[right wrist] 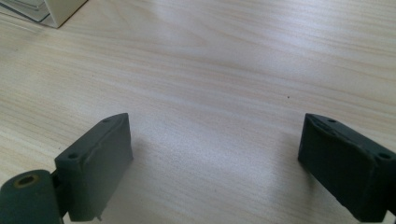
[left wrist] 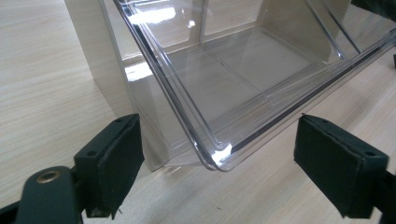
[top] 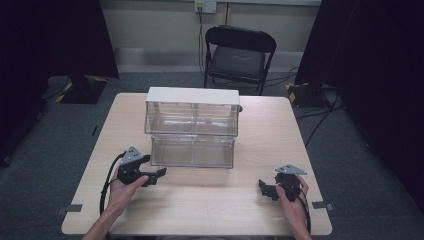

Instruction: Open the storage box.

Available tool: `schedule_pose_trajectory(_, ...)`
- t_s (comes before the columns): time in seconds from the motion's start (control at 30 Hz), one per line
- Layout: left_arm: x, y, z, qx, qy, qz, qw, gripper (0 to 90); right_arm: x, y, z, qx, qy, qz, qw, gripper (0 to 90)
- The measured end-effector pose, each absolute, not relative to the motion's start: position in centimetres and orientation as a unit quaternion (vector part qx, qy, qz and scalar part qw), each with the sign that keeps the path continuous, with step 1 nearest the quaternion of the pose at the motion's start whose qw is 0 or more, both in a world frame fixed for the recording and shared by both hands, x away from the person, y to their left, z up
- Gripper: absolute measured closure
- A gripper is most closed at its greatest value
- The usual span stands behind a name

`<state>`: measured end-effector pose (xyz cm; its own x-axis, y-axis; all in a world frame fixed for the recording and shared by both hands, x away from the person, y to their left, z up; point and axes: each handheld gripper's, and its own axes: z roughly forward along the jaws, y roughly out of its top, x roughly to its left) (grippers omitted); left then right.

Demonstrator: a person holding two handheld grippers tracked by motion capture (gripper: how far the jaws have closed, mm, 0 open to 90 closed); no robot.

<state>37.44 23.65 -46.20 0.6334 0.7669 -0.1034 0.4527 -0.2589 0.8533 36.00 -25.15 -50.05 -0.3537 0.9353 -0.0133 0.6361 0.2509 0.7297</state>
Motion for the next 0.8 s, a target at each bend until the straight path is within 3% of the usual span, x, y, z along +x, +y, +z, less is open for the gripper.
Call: schedule_pose_trajectory(0.8,37.3,23.67,-45.87,0.765,0.394,0.181,0.476,15.5,36.0,-25.15,-50.05,0.519,0.756,0.324,0.231,9.1)
